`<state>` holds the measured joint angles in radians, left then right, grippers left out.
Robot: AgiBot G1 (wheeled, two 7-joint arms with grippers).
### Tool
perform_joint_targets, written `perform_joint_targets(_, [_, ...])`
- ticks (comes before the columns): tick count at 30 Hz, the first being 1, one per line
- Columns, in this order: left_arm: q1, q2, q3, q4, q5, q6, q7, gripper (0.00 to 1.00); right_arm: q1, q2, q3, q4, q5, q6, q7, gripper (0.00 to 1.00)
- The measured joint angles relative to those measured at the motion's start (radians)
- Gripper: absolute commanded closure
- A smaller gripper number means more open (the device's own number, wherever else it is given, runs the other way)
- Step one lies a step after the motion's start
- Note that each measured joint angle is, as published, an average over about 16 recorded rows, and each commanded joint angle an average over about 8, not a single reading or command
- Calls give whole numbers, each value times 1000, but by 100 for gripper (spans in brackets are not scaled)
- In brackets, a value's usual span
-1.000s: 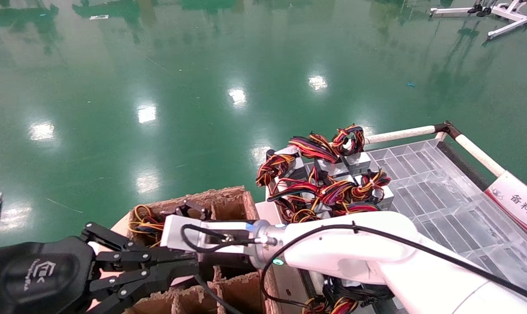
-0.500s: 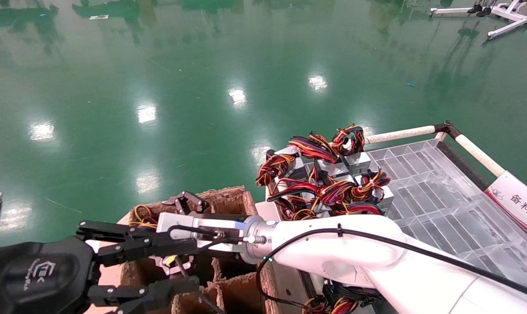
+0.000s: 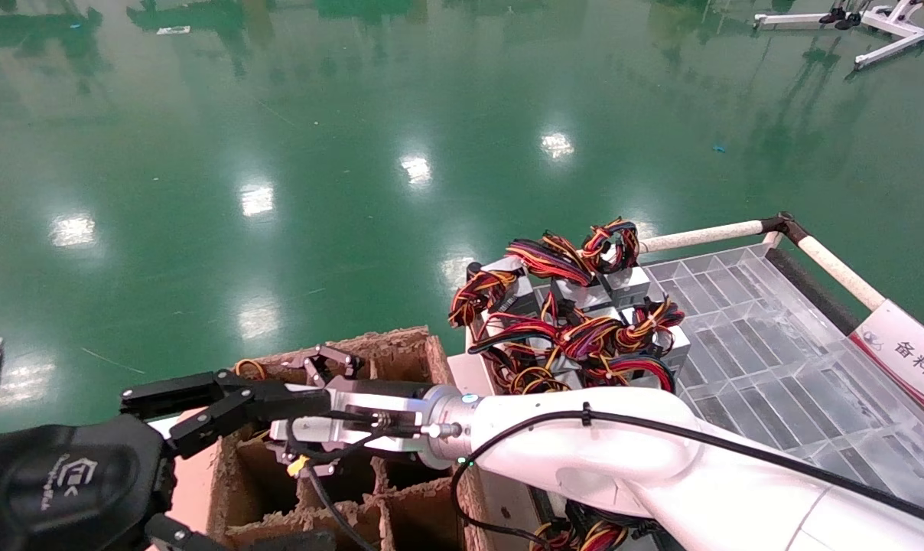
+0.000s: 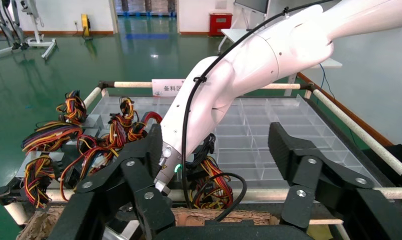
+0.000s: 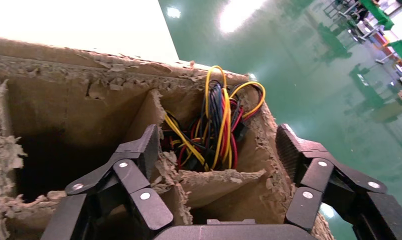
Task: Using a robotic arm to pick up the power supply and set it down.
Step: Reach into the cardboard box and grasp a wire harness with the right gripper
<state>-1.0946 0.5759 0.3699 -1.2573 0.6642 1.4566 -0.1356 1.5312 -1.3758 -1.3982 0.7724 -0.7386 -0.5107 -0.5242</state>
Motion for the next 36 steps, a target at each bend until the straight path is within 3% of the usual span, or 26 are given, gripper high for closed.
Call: perform_joint_targets(36, [0, 0, 0, 0, 0, 0, 0, 0, -3, 3, -68, -30, 161, -7, -92, 100])
